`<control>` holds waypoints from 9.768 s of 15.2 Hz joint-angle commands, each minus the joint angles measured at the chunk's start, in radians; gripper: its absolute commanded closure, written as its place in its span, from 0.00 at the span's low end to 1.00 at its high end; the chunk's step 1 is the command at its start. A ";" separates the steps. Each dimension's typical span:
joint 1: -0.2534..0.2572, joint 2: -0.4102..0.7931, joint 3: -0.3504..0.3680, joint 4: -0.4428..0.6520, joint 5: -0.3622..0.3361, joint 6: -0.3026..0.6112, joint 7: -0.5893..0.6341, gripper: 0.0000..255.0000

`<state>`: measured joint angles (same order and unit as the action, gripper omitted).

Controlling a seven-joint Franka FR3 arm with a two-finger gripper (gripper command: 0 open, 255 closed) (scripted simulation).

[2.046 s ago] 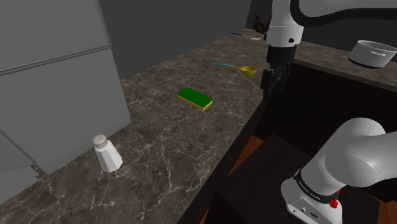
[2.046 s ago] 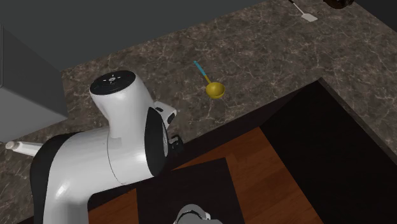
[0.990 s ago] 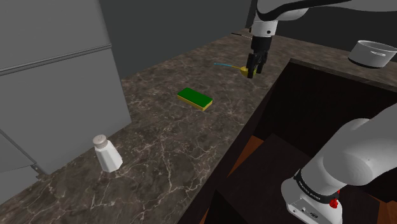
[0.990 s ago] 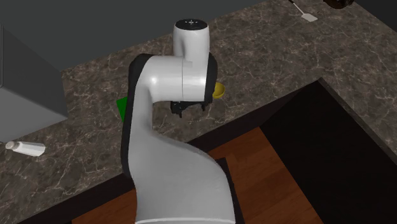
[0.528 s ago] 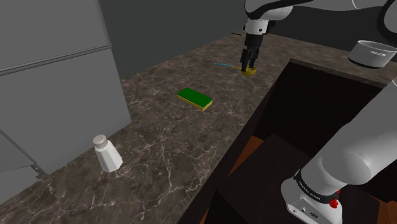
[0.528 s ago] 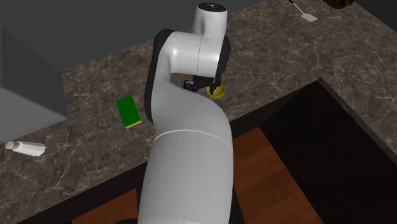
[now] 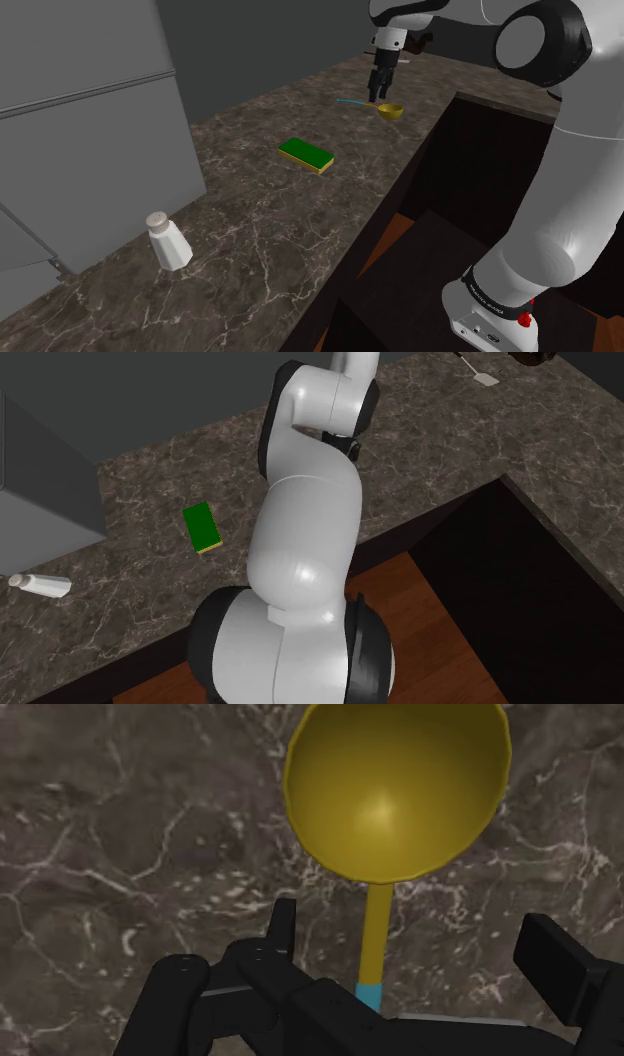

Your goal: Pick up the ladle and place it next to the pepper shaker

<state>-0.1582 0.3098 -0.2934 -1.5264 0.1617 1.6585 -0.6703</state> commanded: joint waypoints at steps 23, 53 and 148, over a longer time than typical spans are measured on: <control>0.000 0.033 0.006 -0.060 0.016 0.092 -0.017 1.00; -0.034 0.068 0.000 0.372 0.023 -0.303 0.016 1.00; 0.636 -0.066 0.473 -0.190 -0.015 0.290 1.064 0.00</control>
<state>0.4768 0.2411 0.1778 -1.7159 0.1461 1.9523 0.3948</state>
